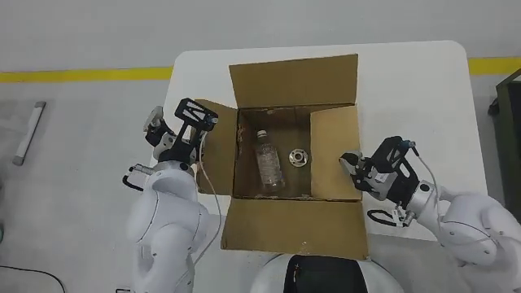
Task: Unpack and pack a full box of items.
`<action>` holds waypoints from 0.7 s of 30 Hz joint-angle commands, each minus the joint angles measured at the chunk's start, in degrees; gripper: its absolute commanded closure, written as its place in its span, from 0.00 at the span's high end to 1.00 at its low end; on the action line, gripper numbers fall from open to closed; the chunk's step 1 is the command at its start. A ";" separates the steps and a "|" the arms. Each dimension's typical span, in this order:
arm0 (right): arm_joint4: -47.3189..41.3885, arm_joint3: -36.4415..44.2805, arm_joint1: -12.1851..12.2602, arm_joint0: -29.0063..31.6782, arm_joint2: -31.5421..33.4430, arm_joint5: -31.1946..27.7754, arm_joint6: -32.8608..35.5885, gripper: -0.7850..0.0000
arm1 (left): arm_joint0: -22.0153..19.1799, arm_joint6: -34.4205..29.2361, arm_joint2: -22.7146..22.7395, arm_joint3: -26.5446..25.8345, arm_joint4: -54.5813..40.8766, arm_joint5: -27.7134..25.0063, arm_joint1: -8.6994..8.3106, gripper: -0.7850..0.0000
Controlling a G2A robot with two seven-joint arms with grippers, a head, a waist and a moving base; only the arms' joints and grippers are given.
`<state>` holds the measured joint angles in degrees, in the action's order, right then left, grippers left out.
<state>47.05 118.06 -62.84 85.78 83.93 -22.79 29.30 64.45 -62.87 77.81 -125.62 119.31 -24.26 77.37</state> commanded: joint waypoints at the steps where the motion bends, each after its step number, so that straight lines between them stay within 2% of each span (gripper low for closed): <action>1: 0.09 -0.09 0.02 -0.16 -0.17 0.10 0.07 0.00 | 0.32 0.83 1.56 0.97 0.17 -0.70 -0.14 1.00; 5: -0.22 -0.20 0.05 -0.39 -0.37 0.33 0.09 0.00 | 0.68 2.36 3.49 2.92 -1.06 -1.15 -0.23 1.00; 11: -1.59 0.83 0.08 -0.55 0.12 0.79 -1.10 0.00 | -0.08 3.60 3.77 4.75 -1.20 -1.47 -0.23 1.00; 18: -5.69 4.66 0.06 0.29 3.45 1.30 -6.32 0.00 | -1.09 4.54 3.16 4.44 -1.36 -1.14 -0.11 1.00; 21: -7.88 6.65 0.10 1.62 6.02 1.79 -8.19 0.13 | -2.11 5.19 2.52 3.05 -1.23 -1.61 -0.07 1.00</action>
<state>39.90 124.20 -62.76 86.98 89.10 -21.10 21.49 62.66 -57.87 80.57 -122.16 117.84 -25.57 77.30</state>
